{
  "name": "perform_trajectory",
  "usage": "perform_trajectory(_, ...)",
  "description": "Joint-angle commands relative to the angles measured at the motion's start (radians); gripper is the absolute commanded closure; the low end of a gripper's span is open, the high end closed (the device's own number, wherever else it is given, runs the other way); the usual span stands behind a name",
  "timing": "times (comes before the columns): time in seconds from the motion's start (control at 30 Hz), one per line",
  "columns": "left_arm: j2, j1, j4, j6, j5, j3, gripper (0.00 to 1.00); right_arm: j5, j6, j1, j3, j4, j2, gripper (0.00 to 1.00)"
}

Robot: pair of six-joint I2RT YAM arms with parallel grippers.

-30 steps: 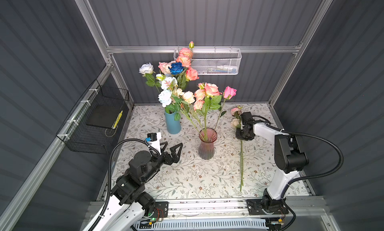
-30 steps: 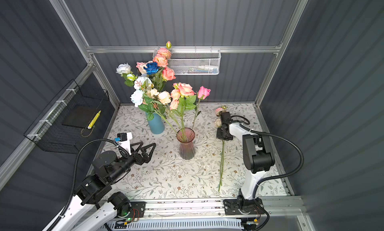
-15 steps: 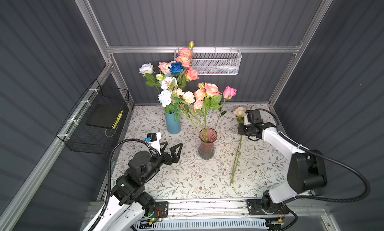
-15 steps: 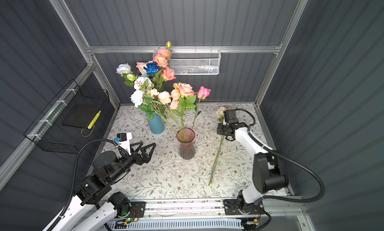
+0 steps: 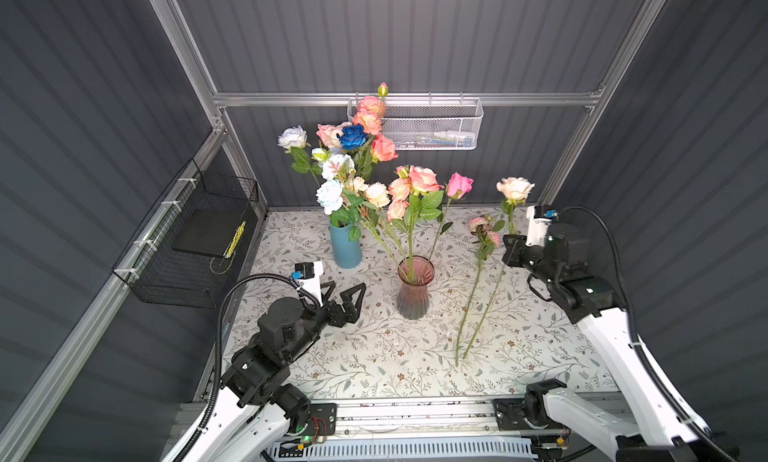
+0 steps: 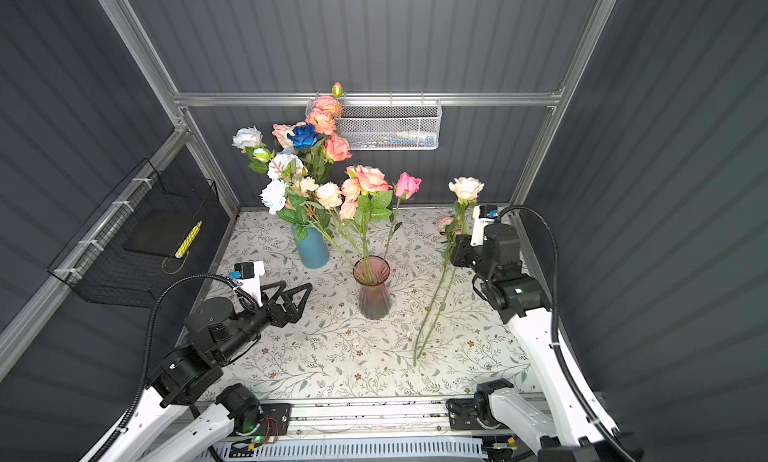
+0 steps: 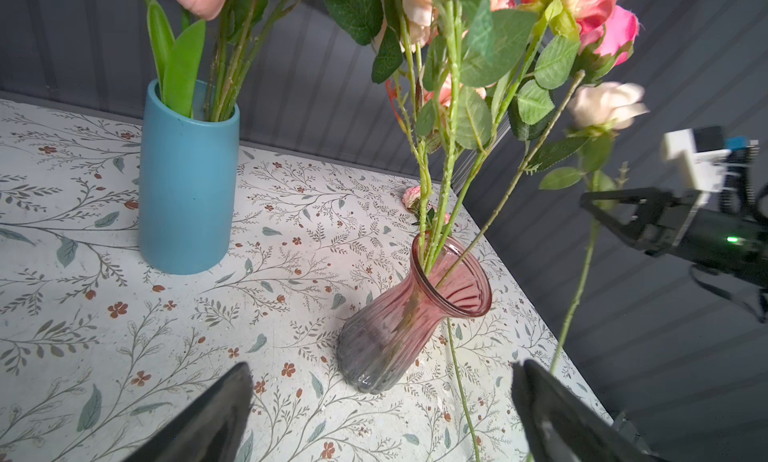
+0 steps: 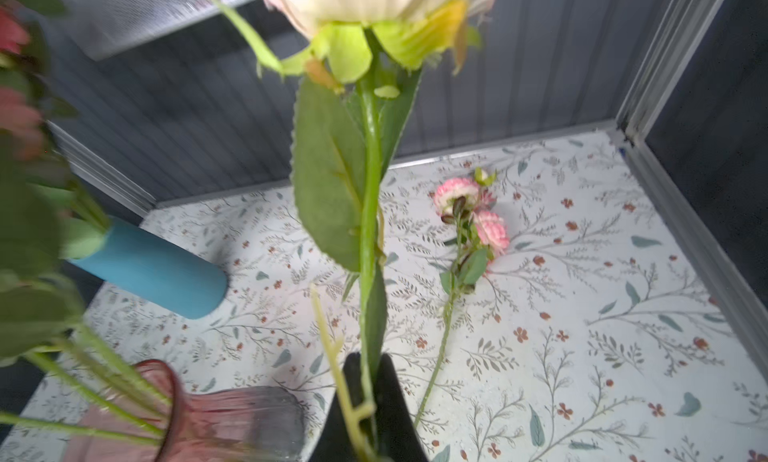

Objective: Arrange the flowers into the vase
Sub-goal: 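Lift the pale pink rose high off the table with the right gripper, then lower the pale pink rose into the pink glass vase and release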

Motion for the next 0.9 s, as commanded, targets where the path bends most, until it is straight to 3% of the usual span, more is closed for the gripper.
perform_trajectory(0.0, 0.017, -0.007, -0.021, 0.024, -0.019, 0.044, 0.00, -0.084, -0.044, 0.036, 0.089, -0.064, -0.067, 1.00)
perform_trajectory(0.13, 0.037, -0.007, -0.033, 0.026, -0.022, 0.056, 0.00, -0.184, -0.030, 0.070, 0.234, -0.056, -0.087, 1.00)
perform_trajectory(0.27, 0.044, -0.007, -0.028, 0.021, -0.026, 0.063, 0.00, -0.242, -0.030, 0.143, 0.436, -0.038, -0.001, 1.00)
perform_trajectory(0.4, 0.058, -0.007, -0.021, 0.012, -0.026, 0.070, 0.00, -0.151, -0.109, 0.276, 0.641, -0.018, 0.141, 1.00)
perform_trajectory(0.6, 0.068, -0.007, -0.025, 0.008, -0.022, 0.086, 0.00, -0.012, -0.241, 0.393, 0.915, 0.012, 0.396, 1.00)
perform_trajectory(0.87, 0.052, -0.007, -0.045, 0.008, -0.027, 0.096, 0.00, 0.126, -0.348, 0.475, 0.914, 0.221, 0.553, 1.00)
